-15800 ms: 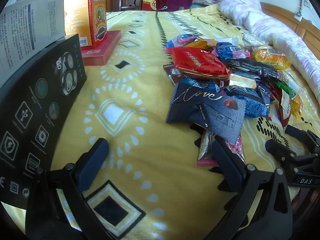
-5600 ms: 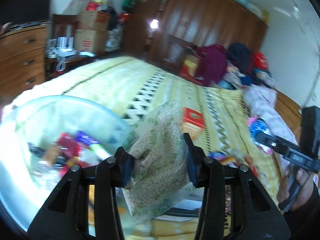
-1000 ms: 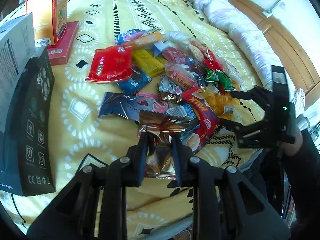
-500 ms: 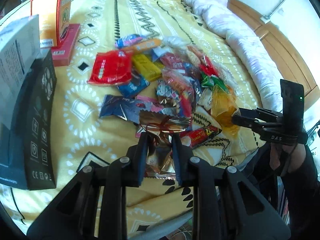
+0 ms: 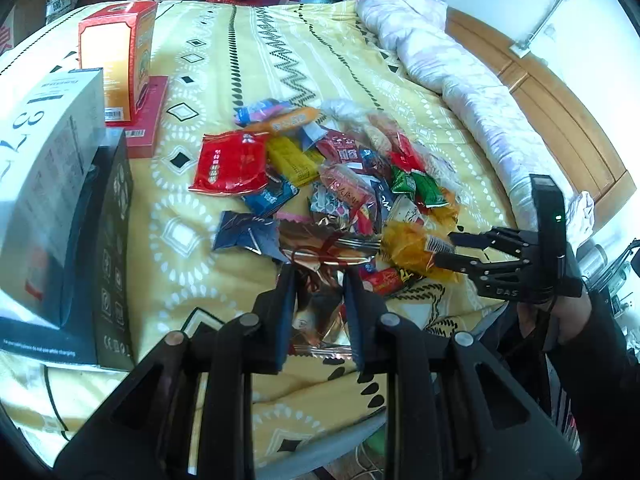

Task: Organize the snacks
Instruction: 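Grasp a gold-wrapped candy with the left tool while the right grasps a yellow barcode bag, then carry both snacks to the glass bowl and open both tools over it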

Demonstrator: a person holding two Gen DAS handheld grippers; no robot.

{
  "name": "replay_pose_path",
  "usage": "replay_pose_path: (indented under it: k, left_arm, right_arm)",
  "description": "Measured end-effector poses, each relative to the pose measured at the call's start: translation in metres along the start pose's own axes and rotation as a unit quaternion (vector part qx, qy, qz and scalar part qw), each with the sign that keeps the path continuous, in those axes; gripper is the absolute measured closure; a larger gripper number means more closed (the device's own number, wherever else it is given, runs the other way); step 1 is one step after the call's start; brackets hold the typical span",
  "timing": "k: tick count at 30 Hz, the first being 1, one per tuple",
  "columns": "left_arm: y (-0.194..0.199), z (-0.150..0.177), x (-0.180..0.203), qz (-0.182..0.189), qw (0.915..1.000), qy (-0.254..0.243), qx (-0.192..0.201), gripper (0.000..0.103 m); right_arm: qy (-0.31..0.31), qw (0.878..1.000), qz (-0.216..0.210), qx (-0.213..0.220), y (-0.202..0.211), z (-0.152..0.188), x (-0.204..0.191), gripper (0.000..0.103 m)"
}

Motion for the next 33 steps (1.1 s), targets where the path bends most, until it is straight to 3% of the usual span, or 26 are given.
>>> replay_pose_path:
  k: [1, 2, 4, 9, 12, 14, 20, 27, 33]
  left_arm:
    - [0.000, 0.001, -0.001, 0.000, 1.0000, 0.003, -0.001, 0.078]
    - [-0.001, 0.001, -0.002, 0.000, 1.0000, 0.006, -0.002, 0.078]
    - [-0.003, 0.001, -0.003, 0.000, 0.9999, 0.011, -0.005, 0.078]
    - [-0.002, 0.001, 0.001, 0.001, 1.0000, 0.004, -0.005, 0.078]
    - [-0.005, 0.003, -0.001, -0.006, 0.9999, 0.003, -0.011, 0.078]
    - [-0.003, 0.003, -0.003, -0.009, 0.9999, 0.004, -0.010, 0.078]
    - [0.014, -0.006, -0.010, -0.020, 0.9996, 0.007, 0.018, 0.078]
    - [0.066, -0.037, -0.044, -0.052, 0.9949, 0.023, 0.084, 0.078]
    - [0.127, -0.058, -0.077, -0.097, 0.9834, 0.030, 0.150, 0.078]
  right_arm:
    - [0.010, 1.000, -0.001, 0.004, 0.003, -0.001, -0.001, 0.041]
    - [0.023, 1.000, -0.003, 0.006, 0.006, -0.004, -0.003, 0.028]
    - [0.053, 0.999, -0.003, 0.006, 0.007, -0.007, -0.009, 0.018]
    - [0.076, 0.997, -0.005, -0.012, -0.014, -0.015, -0.005, 0.017]
    - [0.072, 0.996, -0.015, -0.047, -0.041, -0.008, 0.001, 0.017]
    - [0.066, 0.996, -0.021, -0.064, -0.054, 0.002, 0.004, 0.023]
    - [0.014, 1.000, -0.023, 0.001, -0.022, -0.005, 0.012, 0.052]
    - [-0.014, 0.996, 0.006, 0.093, 0.043, -0.052, 0.005, 0.055]
    - [-0.011, 0.985, -0.010, 0.171, 0.091, -0.109, -0.041, 0.056]
Point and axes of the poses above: each gripper's, at about its wrist camera, not at the fingertips, and y roughly against the way its jaws point, x to its right, z to its underside, the point moved 7 cm from there along -y, roughly the way its jaws point, and after that the axes turned 6 degrees about x, right-handed, at the moved point
